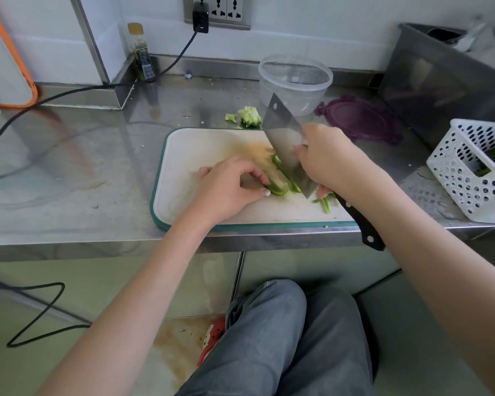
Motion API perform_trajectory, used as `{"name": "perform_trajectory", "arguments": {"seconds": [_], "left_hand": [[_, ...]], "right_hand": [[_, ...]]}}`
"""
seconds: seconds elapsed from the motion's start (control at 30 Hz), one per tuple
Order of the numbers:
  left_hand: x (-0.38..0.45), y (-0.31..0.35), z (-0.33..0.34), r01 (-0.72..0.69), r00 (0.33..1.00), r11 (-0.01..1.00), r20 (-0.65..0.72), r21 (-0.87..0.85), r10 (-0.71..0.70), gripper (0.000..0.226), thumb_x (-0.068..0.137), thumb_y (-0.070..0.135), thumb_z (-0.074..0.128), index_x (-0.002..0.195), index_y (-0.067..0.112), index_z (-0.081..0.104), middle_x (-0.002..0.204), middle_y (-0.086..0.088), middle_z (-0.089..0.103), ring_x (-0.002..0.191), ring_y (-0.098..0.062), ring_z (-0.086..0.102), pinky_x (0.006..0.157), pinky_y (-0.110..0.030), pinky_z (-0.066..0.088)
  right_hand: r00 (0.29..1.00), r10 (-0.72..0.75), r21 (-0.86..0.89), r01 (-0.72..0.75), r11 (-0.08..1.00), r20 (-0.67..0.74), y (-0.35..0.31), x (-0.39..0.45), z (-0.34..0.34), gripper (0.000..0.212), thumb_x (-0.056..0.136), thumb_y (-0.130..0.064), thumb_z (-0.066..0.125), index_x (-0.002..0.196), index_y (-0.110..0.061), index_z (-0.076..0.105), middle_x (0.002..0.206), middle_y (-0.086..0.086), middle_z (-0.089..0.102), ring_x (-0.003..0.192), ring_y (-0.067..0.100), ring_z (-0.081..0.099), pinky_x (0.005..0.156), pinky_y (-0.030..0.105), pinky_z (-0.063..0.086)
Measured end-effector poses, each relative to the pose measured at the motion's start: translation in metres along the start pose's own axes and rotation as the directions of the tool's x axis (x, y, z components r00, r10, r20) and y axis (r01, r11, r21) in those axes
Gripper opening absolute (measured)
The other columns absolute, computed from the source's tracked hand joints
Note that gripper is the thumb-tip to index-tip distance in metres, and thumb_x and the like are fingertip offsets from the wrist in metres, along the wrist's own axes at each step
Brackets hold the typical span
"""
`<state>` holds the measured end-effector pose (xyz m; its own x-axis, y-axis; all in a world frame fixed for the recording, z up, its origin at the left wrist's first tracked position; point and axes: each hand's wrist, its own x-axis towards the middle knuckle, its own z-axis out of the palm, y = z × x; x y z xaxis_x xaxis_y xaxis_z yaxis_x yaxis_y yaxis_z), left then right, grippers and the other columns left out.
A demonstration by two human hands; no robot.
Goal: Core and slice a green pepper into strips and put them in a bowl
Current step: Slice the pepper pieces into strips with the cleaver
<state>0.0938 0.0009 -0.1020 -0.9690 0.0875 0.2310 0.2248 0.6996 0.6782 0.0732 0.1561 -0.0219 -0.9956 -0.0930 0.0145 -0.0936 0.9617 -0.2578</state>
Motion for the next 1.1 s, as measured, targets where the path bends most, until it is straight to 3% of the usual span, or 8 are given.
{"name": "perform_trajectory", "arguments": {"seconds": [0.13, 0.3, 0.43, 0.57, 0.73, 0.9, 0.97, 1.1], "left_hand": [[-0.002, 0.002, -0.002, 0.013, 1.000, 0.999, -0.024, -0.052, -0.014, 0.018, 0.069, 0.037, 0.078, 0.075, 0.039, 0.061, 0.071, 0.019, 0.051, 0.063, 0.002, 0.045, 0.085, -0.037, 0.038], [-0.003, 0.000, -0.001, 0.047, 0.996, 0.992, -0.066, -0.115, -0.054, 0.015, 0.070, 0.031, 0.079, 0.079, 0.031, 0.067, 0.059, 0.021, 0.050, 0.061, 0.000, 0.047, 0.085, -0.039, 0.043], [-0.002, -0.001, 0.000, 0.038, 0.996, 0.995, -0.071, -0.091, -0.044, 0.010, 0.075, 0.033, 0.075, 0.077, 0.035, 0.065, 0.064, 0.022, 0.054, 0.063, 0.001, 0.050, 0.086, -0.041, 0.046], [-0.001, -0.003, 0.000, 0.017, 0.998, 0.998, -0.059, -0.056, -0.020, 0.008, 0.077, 0.034, 0.073, 0.078, 0.036, 0.065, 0.067, 0.024, 0.056, 0.065, 0.000, 0.051, 0.086, -0.041, 0.046], [0.000, -0.003, 0.002, 0.008, 0.999, 1.000, -0.052, -0.011, -0.009, 0.007, 0.077, 0.036, 0.072, 0.079, 0.038, 0.066, 0.073, 0.021, 0.052, 0.066, 0.001, 0.048, 0.086, -0.040, 0.045], [0.000, -0.003, 0.001, 0.001, 0.999, 0.999, -0.051, -0.043, -0.004, 0.008, 0.075, 0.035, 0.074, 0.075, 0.038, 0.067, 0.083, 0.016, 0.062, 0.066, -0.001, 0.049, 0.087, -0.045, 0.045], [0.000, -0.002, 0.001, -0.001, 0.999, 0.998, -0.044, -0.060, -0.001, 0.012, 0.075, 0.033, 0.075, 0.071, 0.039, 0.065, 0.079, 0.019, 0.062, 0.068, 0.000, 0.050, 0.088, -0.046, 0.045], [0.000, -0.001, 0.000, -0.001, 0.999, 0.999, -0.037, -0.052, -0.001, 0.017, 0.075, 0.030, 0.075, 0.069, 0.039, 0.062, 0.074, 0.026, 0.056, 0.068, 0.004, 0.049, 0.089, -0.046, 0.044]], "right_hand": [[0.998, -0.047, -0.011, 0.046, 0.999, -0.049, 0.001, 0.006, -0.005, 0.019, 0.098, -0.026, 0.045, 0.104, -0.009, 0.050, 0.093, 0.011, 0.054, 0.044, 0.019, 0.052, 0.031, 0.026, 0.037], [0.999, -0.036, 0.056, 0.034, 0.998, 0.026, -0.003, 0.006, -0.003, 0.023, 0.099, -0.028, 0.045, 0.110, -0.008, 0.050, 0.098, 0.013, 0.056, 0.042, 0.020, 0.056, 0.031, 0.026, 0.043], [0.994, -0.052, 0.087, 0.044, 0.995, 0.092, -0.008, 0.002, 0.000, 0.027, 0.099, -0.029, 0.045, 0.113, -0.006, 0.049, 0.093, 0.017, 0.058, 0.031, 0.020, 0.055, 0.029, 0.025, 0.044], [0.989, -0.021, 0.134, 0.001, 0.991, 0.148, -0.010, -0.003, 0.002, 0.028, 0.099, -0.023, 0.046, 0.123, -0.008, 0.044, 0.068, 0.012, 0.054, 0.019, 0.013, 0.046, 0.031, 0.027, 0.045], [0.987, -0.004, 0.144, -0.019, 0.989, 0.158, -0.013, -0.002, 0.004, 0.030, 0.097, -0.014, 0.050, 0.125, -0.009, 0.043, 0.066, 0.007, 0.050, 0.018, 0.013, 0.044, 0.028, 0.027, 0.045], [0.994, -0.051, 0.107, 0.040, 0.993, 0.099, -0.013, -0.001, 0.010, 0.024, 0.097, -0.022, 0.044, 0.112, -0.004, 0.053, 0.072, 0.005, 0.057, 0.043, 0.014, 0.052, 0.033, 0.021, 0.045], [0.994, -0.051, 0.079, 0.043, 0.996, 0.096, -0.015, -0.001, 0.012, 0.017, 0.098, -0.025, 0.041, 0.099, -0.009, 0.048, 0.080, 0.012, 0.062, 0.049, 0.016, 0.052, 0.042, 0.028, 0.049], [0.967, 0.092, -0.012, -0.092, 0.996, 0.237, -0.026, 0.004, 0.012, 0.017, 0.097, -0.021, 0.051, 0.105, -0.009, 0.041, 0.064, 0.013, 0.053, 0.062, 0.034, 0.064, 0.055, 0.040, 0.052]]}}
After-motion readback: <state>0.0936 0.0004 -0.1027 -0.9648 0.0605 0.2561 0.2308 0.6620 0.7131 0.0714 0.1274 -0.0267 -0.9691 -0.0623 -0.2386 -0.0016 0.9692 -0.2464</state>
